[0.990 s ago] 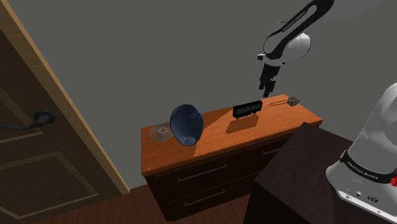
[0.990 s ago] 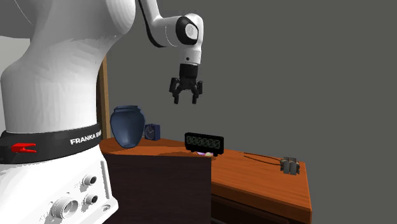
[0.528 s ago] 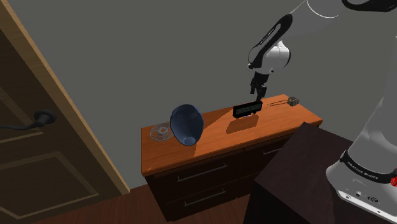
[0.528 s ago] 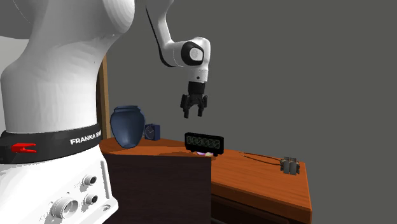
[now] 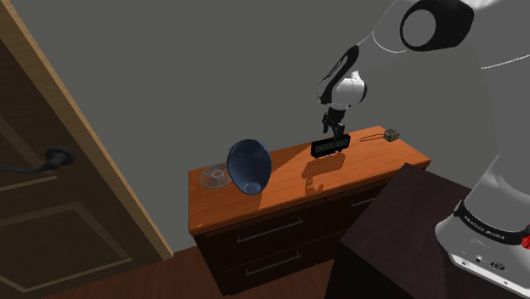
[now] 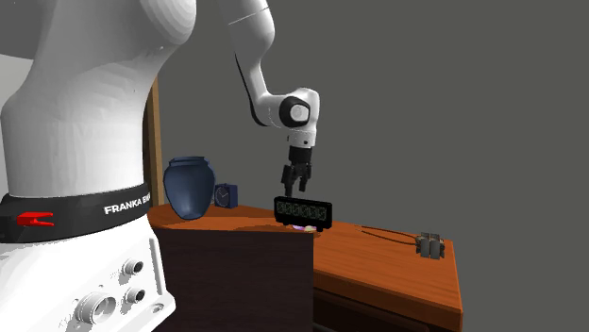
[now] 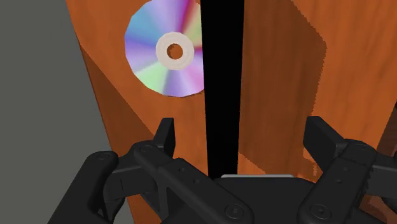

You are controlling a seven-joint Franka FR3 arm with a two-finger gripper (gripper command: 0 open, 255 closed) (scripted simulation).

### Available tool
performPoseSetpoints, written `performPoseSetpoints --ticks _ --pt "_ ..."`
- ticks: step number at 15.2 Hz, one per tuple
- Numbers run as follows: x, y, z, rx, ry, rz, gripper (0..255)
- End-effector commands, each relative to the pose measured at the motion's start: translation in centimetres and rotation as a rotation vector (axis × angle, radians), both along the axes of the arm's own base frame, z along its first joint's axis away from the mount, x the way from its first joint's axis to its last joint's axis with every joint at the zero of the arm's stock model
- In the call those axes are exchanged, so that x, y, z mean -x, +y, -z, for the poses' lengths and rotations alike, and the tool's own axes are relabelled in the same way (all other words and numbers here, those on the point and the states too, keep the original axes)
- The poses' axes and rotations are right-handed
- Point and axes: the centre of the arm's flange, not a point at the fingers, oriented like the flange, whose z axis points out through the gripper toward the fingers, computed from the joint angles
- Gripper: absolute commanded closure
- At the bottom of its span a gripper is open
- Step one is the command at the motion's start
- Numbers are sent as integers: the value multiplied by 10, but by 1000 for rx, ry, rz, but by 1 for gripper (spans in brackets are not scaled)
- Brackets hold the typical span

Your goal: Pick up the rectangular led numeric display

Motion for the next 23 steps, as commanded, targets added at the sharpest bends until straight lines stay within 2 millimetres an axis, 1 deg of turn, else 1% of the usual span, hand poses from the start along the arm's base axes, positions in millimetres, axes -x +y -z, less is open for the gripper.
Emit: performPoseSetpoints --ticks 1,7,9,10,19,23 --pt "-9 -1 14 0 -2 -18 0" --pt "-9 -1 46 0 -2 -18 0" --pt "-9 -1 49 0 -2 -18 0" --pt "-9 -1 49 0 -2 -18 255" --pt "-9 -1 49 0 -2 -18 255" --pt "-9 -1 27 0 -2 -18 255"
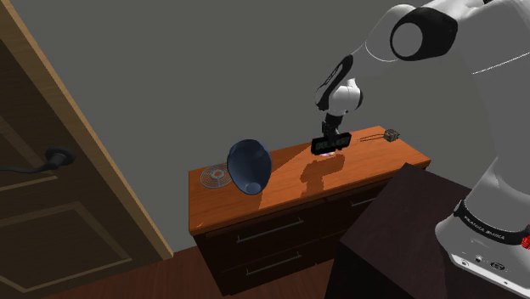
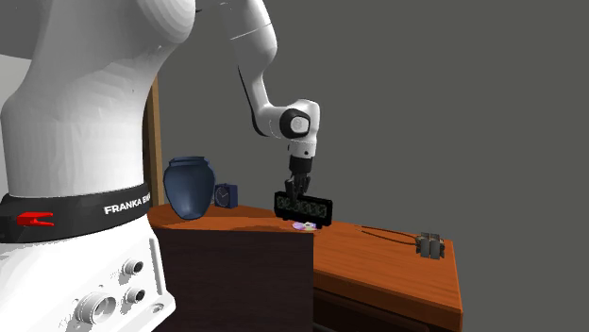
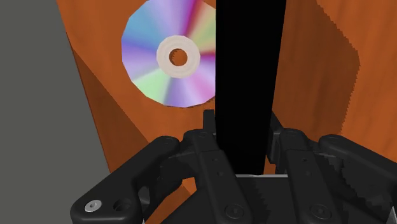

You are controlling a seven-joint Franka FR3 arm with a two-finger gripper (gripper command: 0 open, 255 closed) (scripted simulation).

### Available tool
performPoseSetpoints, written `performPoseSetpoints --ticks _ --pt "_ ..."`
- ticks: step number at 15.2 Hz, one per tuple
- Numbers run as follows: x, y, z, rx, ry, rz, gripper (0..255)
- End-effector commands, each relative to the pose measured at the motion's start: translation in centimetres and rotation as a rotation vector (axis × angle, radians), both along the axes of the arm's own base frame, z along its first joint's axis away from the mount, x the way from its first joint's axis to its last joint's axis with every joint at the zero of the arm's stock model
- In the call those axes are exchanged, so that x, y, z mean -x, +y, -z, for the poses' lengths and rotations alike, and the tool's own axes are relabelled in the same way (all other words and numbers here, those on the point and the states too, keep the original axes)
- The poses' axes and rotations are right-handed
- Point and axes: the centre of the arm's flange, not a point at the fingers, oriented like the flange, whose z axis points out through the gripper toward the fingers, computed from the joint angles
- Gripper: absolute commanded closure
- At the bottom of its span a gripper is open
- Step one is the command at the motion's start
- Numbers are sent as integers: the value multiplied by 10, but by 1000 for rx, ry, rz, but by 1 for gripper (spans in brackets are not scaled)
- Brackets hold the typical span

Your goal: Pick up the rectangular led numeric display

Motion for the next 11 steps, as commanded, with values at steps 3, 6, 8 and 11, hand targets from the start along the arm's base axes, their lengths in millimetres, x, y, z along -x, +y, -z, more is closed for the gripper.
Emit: performPoseSetpoints --ticks 3,6,8,11 --pt "-1 0 -21 0 -1 0 255" --pt "-1 0 -37 0 -1 0 255" --pt "-1 0 -47 0 -1 0 255" --pt "-1 0 -63 0 -1 0 255"
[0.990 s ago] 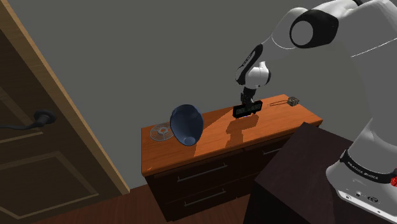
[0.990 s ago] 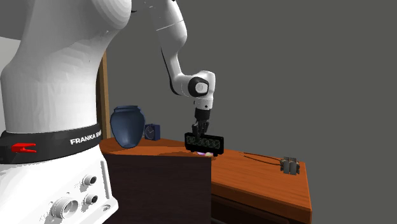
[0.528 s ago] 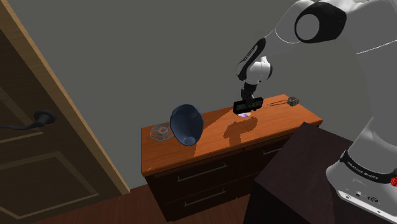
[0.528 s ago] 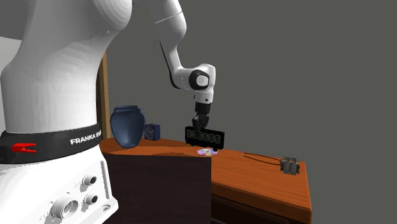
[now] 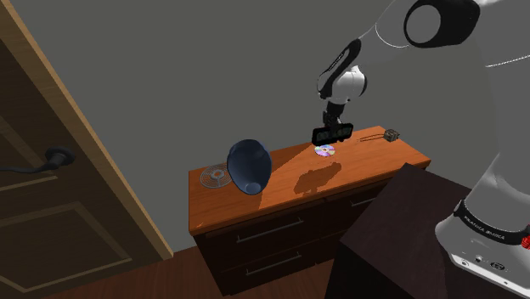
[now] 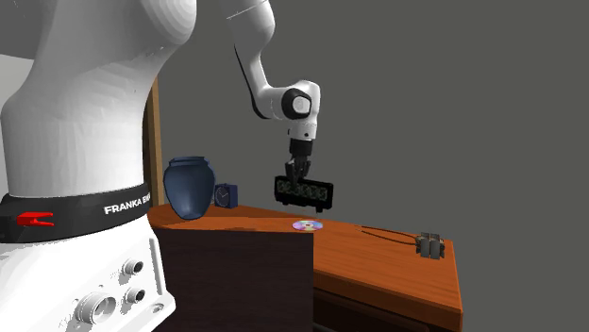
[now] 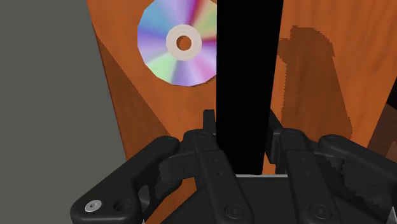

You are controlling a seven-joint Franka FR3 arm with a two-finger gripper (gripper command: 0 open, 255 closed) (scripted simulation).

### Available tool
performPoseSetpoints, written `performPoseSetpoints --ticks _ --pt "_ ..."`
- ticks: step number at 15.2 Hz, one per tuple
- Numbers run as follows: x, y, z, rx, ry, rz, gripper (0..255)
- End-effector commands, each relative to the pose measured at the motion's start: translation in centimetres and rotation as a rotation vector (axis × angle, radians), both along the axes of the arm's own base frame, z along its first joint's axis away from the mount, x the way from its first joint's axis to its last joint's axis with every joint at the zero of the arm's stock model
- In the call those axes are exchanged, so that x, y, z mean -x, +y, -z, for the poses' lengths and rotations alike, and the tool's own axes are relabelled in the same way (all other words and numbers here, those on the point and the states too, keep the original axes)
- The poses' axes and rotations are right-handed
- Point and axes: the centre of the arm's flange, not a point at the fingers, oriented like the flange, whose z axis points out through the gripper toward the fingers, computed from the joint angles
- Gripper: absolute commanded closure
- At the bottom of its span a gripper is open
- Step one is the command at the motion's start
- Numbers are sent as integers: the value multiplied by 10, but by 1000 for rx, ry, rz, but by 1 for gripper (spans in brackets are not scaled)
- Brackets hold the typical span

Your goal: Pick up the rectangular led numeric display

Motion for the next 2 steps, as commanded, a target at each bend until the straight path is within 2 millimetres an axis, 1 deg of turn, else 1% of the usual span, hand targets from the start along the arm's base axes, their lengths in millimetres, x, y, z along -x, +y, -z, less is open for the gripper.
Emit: performPoseSetpoints --ticks 1,2 --pt "0 1 -7 0 0 0 255" --pt "0 1 -7 0 0 0 255"
